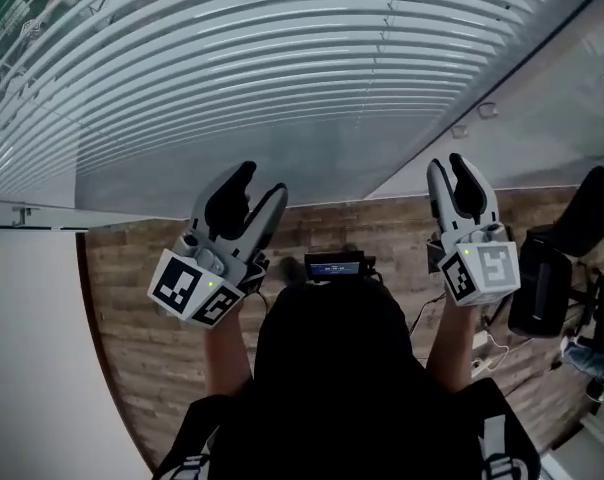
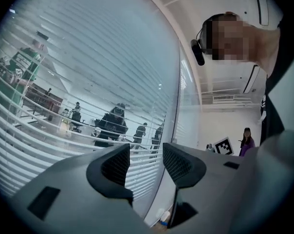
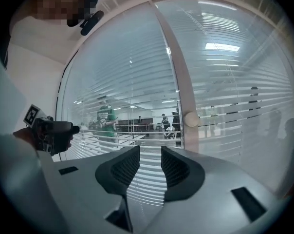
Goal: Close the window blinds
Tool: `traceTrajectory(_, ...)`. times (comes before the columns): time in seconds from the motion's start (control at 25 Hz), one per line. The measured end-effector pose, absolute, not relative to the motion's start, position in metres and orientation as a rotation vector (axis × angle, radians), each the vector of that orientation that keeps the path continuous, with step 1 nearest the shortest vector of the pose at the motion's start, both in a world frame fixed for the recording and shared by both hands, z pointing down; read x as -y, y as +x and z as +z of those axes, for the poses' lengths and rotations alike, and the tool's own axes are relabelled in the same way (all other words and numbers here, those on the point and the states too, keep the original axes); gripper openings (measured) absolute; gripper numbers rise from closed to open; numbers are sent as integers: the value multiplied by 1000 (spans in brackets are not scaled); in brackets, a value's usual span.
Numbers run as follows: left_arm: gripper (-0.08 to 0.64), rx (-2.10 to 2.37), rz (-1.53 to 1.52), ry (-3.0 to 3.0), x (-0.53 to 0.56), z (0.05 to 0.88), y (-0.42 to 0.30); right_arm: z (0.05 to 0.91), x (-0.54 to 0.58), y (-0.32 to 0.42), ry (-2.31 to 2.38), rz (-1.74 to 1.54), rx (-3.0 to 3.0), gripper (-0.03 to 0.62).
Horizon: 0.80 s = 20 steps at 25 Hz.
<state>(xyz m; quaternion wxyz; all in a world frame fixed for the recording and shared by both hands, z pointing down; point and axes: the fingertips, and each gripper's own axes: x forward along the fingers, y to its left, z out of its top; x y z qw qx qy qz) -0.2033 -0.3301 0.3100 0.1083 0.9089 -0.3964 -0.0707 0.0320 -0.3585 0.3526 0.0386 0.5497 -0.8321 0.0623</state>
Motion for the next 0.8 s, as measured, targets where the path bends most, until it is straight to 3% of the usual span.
traceTrajectory(0.8,210,1089,-190,2748,358,306,-192,357,380,46,1776,76,2432,121)
